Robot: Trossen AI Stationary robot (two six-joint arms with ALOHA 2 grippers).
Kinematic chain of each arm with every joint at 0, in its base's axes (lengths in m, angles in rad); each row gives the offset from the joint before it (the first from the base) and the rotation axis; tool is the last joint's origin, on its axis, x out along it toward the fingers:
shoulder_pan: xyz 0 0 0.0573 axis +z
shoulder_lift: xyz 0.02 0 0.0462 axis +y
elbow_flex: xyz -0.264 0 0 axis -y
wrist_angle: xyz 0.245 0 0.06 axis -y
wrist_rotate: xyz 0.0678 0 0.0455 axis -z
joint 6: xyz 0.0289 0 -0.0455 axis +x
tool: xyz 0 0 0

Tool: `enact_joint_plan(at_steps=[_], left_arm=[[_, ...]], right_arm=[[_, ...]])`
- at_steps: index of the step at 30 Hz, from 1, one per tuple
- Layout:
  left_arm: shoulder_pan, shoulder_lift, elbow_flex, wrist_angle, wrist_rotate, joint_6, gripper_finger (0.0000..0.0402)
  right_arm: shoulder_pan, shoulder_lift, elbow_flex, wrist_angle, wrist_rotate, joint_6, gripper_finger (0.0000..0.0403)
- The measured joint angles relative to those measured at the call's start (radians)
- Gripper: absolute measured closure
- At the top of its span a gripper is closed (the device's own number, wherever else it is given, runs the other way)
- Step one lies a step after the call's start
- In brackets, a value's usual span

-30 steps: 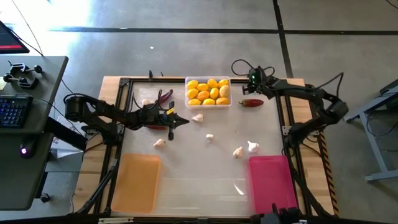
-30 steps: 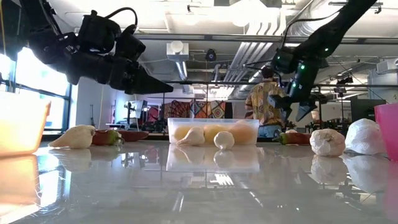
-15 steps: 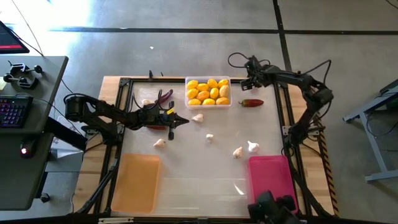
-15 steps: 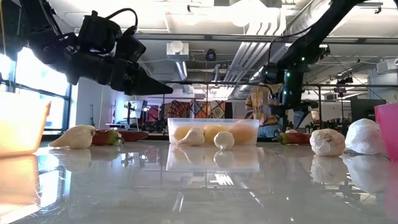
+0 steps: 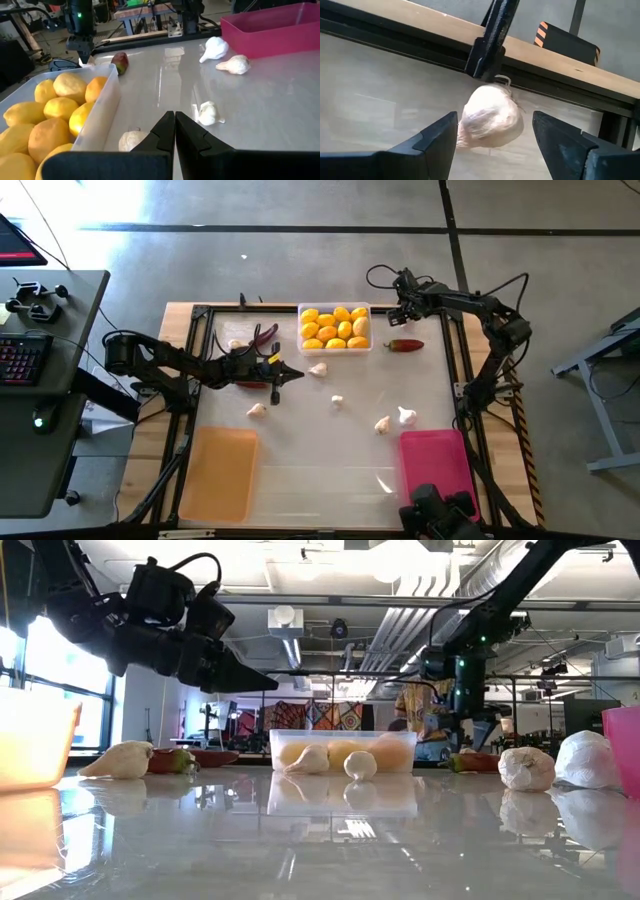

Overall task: Sort produce into baskets
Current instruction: Put the top right garlic into the pink bin

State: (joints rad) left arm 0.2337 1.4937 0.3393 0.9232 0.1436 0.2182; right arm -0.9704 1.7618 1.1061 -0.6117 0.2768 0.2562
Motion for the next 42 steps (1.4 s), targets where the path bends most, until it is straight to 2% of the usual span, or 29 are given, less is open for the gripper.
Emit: enact_joint_plan(at_steps=[6, 11, 15, 20, 28, 42], left_arm=[[0.000, 0.000, 0.000, 0.000, 0.000, 0.001, 0.0401], [0.000, 0.000, 0.000, 0.001, 0.000, 0.004, 0.0401], [0.000, 0.000, 0.001, 0.003, -0.001, 0.019, 0.0401], [0.000, 0.000, 0.001, -0.002, 0.000, -0.016, 0.0401], [0.000, 0.000, 0.001, -0.004, -0.001, 0.011, 0.0401], [0.000, 0.000, 0.001, -0.007, 0.000, 0.011, 0.0401]], right_arm=[[-0.009, 0.000, 0.008, -0.036, -0.001, -0.003, 0.0153], [-0.018, 0.000, 0.090, -0.121, -0.005, -0.003, 0.0153], [-0.035, 0.000, 0.161, -0.136, -0.074, 0.003, 0.0153], [-0.041, 0.000, 0.214, -0.168, -0.086, 0.031, 0.0153], [-0.051, 0.027, 0.218, -0.256, -0.084, 0.035, 0.0153], [-0.084, 0.142, 0.217, -0.251, -0.100, -0.016, 0.0153]])
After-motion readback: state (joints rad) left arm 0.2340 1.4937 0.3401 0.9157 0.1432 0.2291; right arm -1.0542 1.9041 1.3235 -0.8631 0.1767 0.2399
